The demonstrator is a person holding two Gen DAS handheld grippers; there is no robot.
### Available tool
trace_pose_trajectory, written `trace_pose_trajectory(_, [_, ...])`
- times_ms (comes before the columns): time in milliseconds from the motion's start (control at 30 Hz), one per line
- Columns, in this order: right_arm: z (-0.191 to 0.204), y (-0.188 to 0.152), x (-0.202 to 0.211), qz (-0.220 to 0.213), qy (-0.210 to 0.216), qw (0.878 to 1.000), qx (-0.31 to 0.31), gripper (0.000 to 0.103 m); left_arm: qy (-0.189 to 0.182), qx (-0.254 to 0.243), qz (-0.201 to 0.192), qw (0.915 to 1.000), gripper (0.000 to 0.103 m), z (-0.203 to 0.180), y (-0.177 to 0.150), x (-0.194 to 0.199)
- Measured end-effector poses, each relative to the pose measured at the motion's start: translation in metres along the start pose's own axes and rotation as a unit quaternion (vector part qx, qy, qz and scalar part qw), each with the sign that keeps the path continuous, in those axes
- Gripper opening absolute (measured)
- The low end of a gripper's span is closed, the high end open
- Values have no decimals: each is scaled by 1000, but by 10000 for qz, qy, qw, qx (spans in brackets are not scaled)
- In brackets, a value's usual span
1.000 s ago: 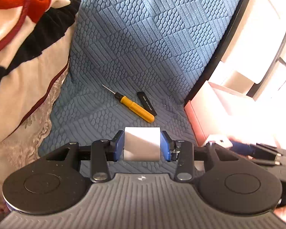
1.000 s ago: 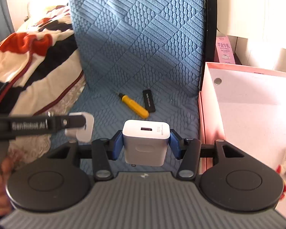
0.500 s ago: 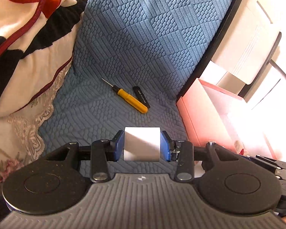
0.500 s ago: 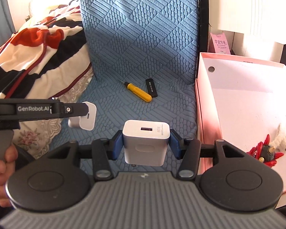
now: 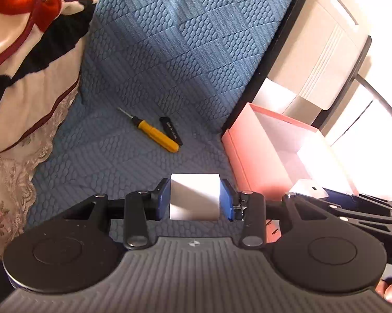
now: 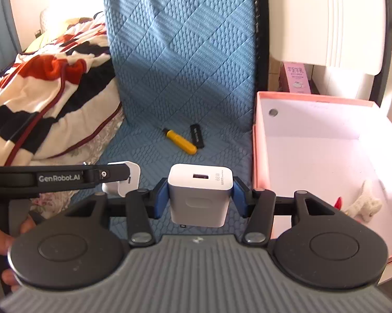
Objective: Organize rigid objects
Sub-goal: 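Carry both chargers into the pink box and open both grippers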
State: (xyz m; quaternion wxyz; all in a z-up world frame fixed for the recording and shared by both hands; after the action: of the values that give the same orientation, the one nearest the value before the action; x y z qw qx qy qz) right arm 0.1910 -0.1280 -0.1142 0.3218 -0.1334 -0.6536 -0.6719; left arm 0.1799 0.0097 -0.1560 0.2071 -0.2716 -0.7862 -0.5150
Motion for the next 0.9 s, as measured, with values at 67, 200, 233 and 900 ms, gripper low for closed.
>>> trace_pose_trajectory(67, [-7,7,5,-78,-31,10000,-35,54,-52,-44,-46,10000,46,-8,6,1])
trace_pose_trajectory(200, [-23,19,12,-189,-100,9997,-103,54,-170,-65,-143,9997,46,-27,18,0])
trace_pose_trajectory(233, [-27,23,13,-202,-110,9997,-106,54,-204,-49,-172,9996,46,-31,21,-1])
trace_pose_trajectory(900, [-108,60,54,-689,-505,9959,-303,54,-783,-455,-429,9950,46,-142,72,-18])
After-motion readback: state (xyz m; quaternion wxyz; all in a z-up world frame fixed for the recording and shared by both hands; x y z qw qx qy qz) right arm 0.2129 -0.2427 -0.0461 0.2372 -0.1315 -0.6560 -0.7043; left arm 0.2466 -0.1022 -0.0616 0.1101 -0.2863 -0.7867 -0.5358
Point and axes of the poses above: each gripper's, at about its wrist camera, not at the fingertips, and x roughly against the way its jaws point, z to its left, y to its top, the point moved 5 cm from there along -x, roughly the way its jaws point, and after that the axes turned 3 degrees about -z, right-handed, at the moved point
